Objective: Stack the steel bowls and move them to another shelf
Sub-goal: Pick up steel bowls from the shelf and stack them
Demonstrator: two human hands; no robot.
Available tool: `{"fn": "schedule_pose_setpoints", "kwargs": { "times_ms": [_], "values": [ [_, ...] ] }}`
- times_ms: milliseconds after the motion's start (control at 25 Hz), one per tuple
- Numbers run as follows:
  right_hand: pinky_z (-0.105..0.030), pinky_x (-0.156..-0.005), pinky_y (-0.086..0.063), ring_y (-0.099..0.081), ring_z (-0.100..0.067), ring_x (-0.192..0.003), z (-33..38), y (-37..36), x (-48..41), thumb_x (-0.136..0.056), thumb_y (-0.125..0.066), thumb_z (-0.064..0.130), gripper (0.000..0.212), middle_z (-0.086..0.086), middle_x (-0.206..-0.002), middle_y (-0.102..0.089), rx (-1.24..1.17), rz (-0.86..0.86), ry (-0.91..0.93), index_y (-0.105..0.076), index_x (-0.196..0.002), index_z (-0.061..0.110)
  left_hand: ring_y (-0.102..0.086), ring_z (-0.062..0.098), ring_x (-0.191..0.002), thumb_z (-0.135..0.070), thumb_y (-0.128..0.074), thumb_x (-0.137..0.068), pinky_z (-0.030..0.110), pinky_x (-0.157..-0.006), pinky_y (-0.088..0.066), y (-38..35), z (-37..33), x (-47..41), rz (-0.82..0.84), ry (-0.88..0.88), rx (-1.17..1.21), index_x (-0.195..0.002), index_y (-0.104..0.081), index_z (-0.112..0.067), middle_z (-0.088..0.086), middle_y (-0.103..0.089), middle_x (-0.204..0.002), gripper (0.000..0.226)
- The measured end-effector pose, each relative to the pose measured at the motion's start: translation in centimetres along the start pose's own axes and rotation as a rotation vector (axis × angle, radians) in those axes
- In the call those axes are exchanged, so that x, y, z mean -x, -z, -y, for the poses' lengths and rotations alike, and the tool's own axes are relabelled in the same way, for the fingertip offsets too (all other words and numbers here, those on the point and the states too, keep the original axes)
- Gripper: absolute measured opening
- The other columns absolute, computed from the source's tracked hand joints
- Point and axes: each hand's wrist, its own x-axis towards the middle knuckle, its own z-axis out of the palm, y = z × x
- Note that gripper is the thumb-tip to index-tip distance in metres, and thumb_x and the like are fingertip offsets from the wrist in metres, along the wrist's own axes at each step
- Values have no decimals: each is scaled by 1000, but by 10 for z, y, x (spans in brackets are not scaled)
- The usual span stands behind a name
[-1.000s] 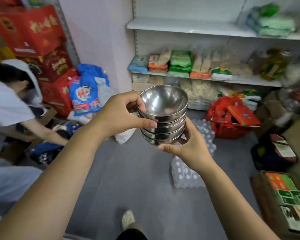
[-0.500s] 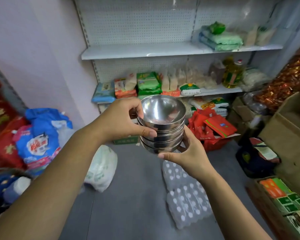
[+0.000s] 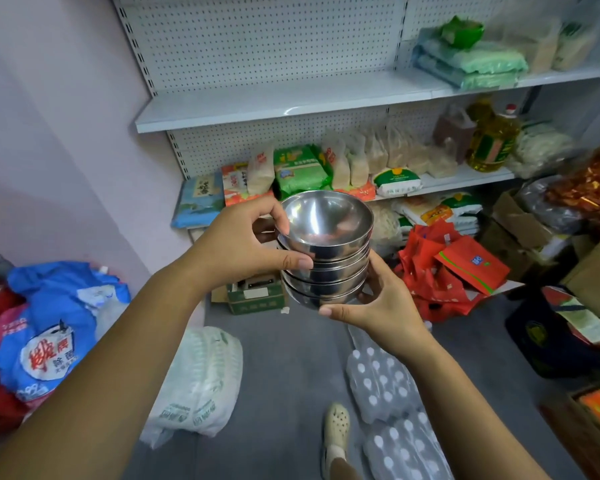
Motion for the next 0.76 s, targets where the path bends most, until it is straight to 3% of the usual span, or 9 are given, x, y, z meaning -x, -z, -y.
{"fn": "schedule_pose_setpoints", "kwargs": {
  "times_ms": [120, 280, 400, 520, 680, 760],
  "values": [
    [-36, -109, -51, -67, -8, -121, -15, -5, -81, -62, -100, 16, 88, 10, -125, -74, -8, 38, 20, -58, -139, 27, -72, 30, -95, -51, -97, -47, 57, -91, -57, 17, 28, -60, -64, 3, 20, -84, -60, -18, 10, -71, -93, 62],
    [-27, -101, -52, -67, -10, -122, -23, -9, -203, -63, -99, 8, 88, 7, -125, -74, -49, 101, 41, -58, -140, 23, -72, 34, -97, -60, -97, -42, 56, -91, -58, 57, 54, -152, -124, 41, 27, -83, -60, -22, 14, -72, -96, 67],
    [-40, -108, -51, -65, -15, -127, -25, -19, -285, -60, -102, 17, 96, 5, -131, -72, -61, 150, 65, -55, -144, 25, -72, 28, -99, -59, -96, -45, 54, -91, -58, 87, 71, -204, -174, 72, 12, -90, -63, -26, 2, -73, -98, 65],
    [-48, -112, -49, -64, -17, -129, -32, -41, -350, -57, -103, 23, 102, 5, -133, -70, -54, 174, 83, -53, -145, 25, -67, 15, -108, -63, -92, -50, 47, -95, -57, 111, 93, -240, -172, 103, -43, -108, -60, -40, -11, -67, -115, 70],
    [-34, -109, -52, -63, -10, -127, -43, -83, -427, -58, -101, 12, 102, 8, -131, -70, -77, 227, 84, -51, -147, 22, -56, -3, -118, -59, -89, -57, 27, -99, -49, 153, 133, -284, -219, 105, -71, -129, -48, -51, -27, -55, -131, 83],
    [-23, -100, -54, -66, -6, -122, -45, -110, -470, -59, -99, 5, 100, 10, -128, -72, -76, 267, 91, -52, -146, 20, -56, -6, -119, -59, -90, -60, 25, -102, -47, 182, 161, -309, -253, 82, -73, -137, -45, -48, -29, -56, -132, 90]
  ]
}}
